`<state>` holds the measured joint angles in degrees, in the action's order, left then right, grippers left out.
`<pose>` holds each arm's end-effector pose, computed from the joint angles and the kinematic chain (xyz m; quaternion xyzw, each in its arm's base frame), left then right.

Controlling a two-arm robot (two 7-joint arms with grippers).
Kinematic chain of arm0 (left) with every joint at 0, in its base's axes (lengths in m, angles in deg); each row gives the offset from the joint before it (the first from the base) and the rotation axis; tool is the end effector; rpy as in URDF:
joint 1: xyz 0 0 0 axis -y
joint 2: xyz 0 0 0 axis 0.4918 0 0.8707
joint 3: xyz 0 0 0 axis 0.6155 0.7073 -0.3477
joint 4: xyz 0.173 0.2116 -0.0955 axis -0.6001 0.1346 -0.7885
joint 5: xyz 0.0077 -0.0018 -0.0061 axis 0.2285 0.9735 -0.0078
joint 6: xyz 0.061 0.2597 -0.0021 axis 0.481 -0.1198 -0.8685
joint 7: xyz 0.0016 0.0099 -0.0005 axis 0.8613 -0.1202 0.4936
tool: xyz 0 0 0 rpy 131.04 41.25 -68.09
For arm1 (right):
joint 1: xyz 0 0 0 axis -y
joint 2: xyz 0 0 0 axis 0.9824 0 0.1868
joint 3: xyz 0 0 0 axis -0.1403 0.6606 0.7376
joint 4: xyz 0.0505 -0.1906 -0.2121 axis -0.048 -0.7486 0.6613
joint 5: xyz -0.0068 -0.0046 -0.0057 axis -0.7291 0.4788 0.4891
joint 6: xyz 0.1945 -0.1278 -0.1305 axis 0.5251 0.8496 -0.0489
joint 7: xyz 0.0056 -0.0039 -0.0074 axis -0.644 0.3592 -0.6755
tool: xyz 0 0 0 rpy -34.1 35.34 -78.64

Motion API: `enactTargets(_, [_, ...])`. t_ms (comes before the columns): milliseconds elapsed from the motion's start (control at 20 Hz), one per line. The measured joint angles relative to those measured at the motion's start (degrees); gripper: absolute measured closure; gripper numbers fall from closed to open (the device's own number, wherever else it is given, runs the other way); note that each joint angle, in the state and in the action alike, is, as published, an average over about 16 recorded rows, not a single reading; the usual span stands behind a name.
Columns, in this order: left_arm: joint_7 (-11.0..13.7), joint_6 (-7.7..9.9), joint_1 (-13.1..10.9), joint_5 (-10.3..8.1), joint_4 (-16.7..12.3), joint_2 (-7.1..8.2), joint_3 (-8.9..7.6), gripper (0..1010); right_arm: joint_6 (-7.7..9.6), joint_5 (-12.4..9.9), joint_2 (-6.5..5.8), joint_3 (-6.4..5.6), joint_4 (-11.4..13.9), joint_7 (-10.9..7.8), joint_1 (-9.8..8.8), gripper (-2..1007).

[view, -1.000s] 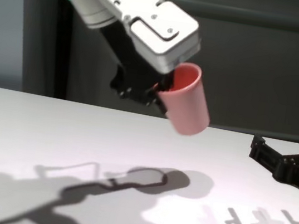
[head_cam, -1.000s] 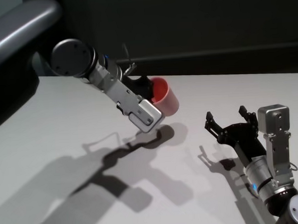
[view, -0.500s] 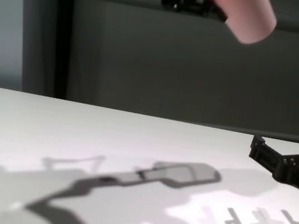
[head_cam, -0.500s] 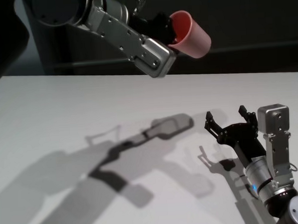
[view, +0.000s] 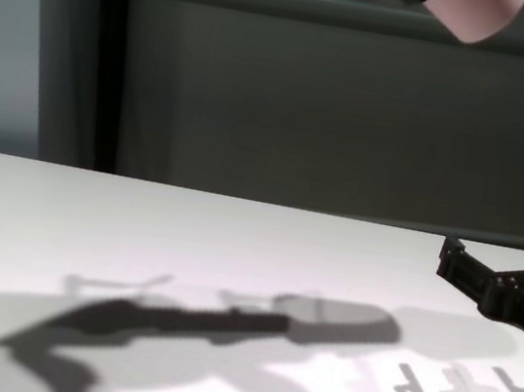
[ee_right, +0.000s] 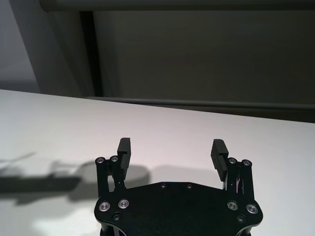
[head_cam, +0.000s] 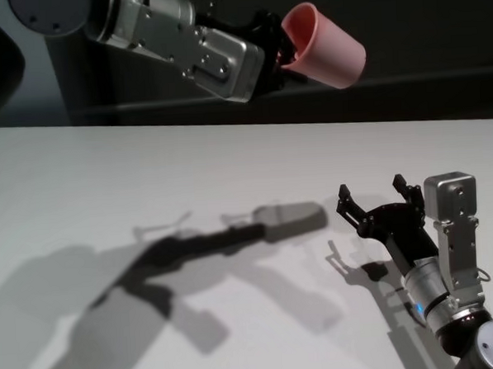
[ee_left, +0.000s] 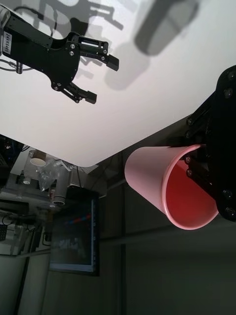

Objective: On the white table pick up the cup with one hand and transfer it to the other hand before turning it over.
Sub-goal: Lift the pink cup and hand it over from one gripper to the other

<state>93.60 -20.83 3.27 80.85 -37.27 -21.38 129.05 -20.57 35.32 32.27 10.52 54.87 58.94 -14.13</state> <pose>0.4666 -0.0351 -0.0378 0.3109 -0.5612 -0.0409 0.7660 0.2599 0.0284 -0.3051 0.0183 0.0179 -0.6311 0.7753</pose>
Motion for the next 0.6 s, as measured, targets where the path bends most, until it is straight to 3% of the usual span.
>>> enactTargets(300, [1.62, -1.33, -2.22, -6.77, 0.42, 0.97, -0.45, 962, 0.00, 0.00, 0.00, 0.00, 0.00, 0.00, 0.00, 3])
enactTargets(600, [2.07, -2.56, -4.70, -11.73, 0.19, 1.96, -0.56, 962, 0.00, 0.00, 0.00, 0.00, 0.00, 0.00, 0.00, 3])
